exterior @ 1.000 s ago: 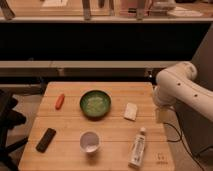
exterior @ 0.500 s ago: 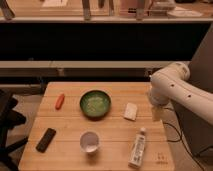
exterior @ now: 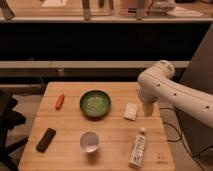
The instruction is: Drag the ceramic bowl in a circle
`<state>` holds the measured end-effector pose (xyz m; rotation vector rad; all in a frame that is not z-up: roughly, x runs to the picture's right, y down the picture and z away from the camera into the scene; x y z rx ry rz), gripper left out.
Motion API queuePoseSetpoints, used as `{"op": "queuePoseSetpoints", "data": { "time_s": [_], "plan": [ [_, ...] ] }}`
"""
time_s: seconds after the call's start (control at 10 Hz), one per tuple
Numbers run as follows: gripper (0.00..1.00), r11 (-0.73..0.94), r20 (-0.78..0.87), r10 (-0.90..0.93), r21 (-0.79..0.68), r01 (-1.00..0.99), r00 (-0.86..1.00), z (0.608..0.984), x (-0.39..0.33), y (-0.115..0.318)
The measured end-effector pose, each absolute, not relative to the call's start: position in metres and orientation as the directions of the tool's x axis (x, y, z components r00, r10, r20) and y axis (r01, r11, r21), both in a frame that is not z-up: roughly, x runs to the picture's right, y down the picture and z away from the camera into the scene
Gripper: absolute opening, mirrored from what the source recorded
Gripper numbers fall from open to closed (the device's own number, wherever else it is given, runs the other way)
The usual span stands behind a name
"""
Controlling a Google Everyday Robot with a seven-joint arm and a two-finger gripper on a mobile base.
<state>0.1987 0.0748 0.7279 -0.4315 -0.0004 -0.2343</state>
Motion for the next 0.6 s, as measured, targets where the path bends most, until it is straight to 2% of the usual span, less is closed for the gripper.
{"op": "queuePoseSetpoints", "data": {
  "time_s": [0.6],
  "plan": [
    [0.80,0.879,0.089,-0.307,-0.356,0.318,0.947,0.745,0.169,0.071]
  ]
}}
